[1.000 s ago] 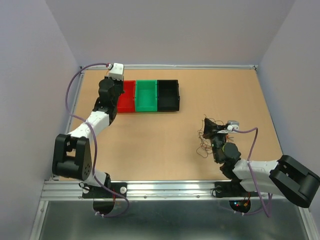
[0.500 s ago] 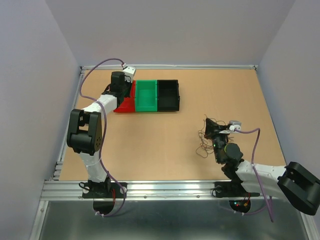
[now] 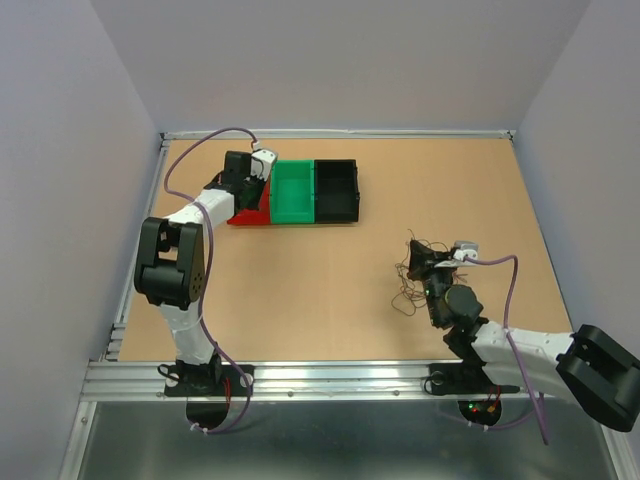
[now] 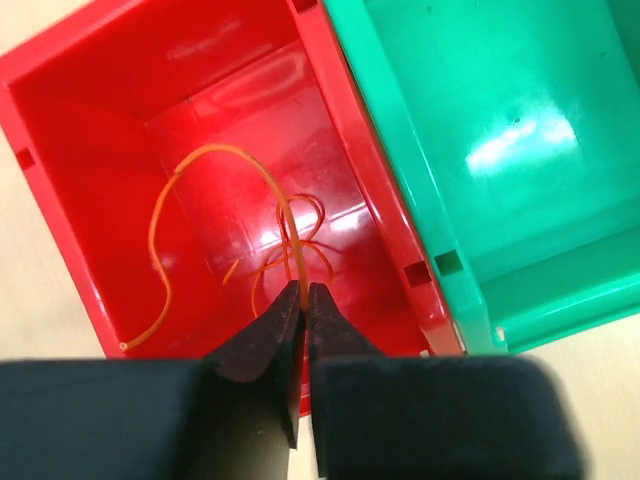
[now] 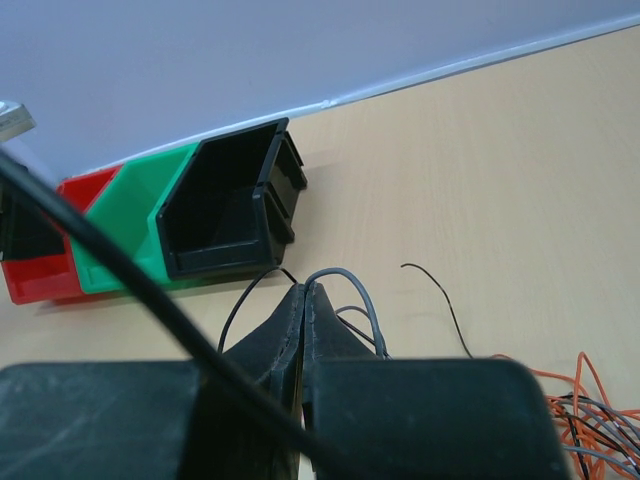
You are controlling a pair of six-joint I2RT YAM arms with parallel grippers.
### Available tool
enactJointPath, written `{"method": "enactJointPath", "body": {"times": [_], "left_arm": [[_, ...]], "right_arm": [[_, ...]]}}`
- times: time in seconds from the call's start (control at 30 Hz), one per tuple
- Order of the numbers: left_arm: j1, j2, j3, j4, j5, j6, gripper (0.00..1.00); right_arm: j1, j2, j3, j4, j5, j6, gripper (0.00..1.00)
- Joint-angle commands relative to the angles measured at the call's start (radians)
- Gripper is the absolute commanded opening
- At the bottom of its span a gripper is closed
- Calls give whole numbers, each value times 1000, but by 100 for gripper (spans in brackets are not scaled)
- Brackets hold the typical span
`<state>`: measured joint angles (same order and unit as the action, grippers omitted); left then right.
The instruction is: Untangle the cables
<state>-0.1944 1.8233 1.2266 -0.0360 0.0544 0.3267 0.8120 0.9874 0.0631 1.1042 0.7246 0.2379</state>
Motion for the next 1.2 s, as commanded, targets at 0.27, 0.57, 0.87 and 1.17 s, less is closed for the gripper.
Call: {"method": "enactJointPath", "body": {"times": [0.27,0.57,0.87,1.17], "left_arm": [[6,-90,-9,-7,79,35,60],[6,-190,-70,61,59,34,66],[6,-111,-29,113,48,60,67],[7,-25,27,90,30,89,61]], "right_arm": [[-2,86,56,-32,-51,26,0],[-4,96,124,-176,-140,37,1],[-2,123,141,-184,-143,37,0],[-4,129,147,-184,-156,38,1]]}}
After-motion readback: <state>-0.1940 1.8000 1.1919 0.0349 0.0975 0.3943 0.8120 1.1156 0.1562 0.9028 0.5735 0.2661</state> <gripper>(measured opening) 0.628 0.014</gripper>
